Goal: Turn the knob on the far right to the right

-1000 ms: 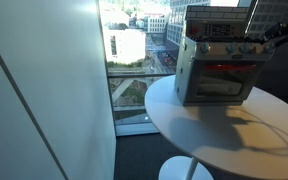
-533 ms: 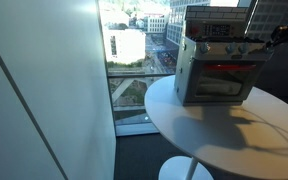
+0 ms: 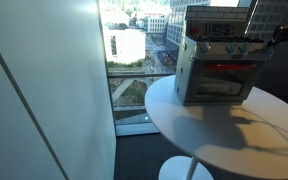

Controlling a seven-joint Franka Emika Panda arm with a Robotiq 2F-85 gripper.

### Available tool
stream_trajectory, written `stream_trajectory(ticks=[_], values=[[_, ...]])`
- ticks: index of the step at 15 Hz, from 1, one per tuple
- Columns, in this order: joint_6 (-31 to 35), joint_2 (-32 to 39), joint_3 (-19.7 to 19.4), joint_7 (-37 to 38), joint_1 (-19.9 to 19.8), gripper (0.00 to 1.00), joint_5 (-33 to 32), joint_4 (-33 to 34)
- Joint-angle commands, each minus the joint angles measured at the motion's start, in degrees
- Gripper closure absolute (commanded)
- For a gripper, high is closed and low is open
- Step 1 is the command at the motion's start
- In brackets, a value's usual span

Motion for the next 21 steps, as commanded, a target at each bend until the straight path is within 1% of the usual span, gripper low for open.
stream_trajectory(ticks=[1,8,13,17,21], values=[[1.2,0.9,0.0,1.2,-0.1,0.94,1.1,1.0],[2.9,0.6,-0.6,11.7,0.0,0.95,3.9,0.2],[7.1,0.4,-0.3,19.1,0.6,0.95,7.9,-1.0],[10.7,0.3,0.4,23.1,1.1,0.95,12.1,-1.7],[13.1,0.2,1.5,25.5,1.1,0.95,16.2,-1.8]])
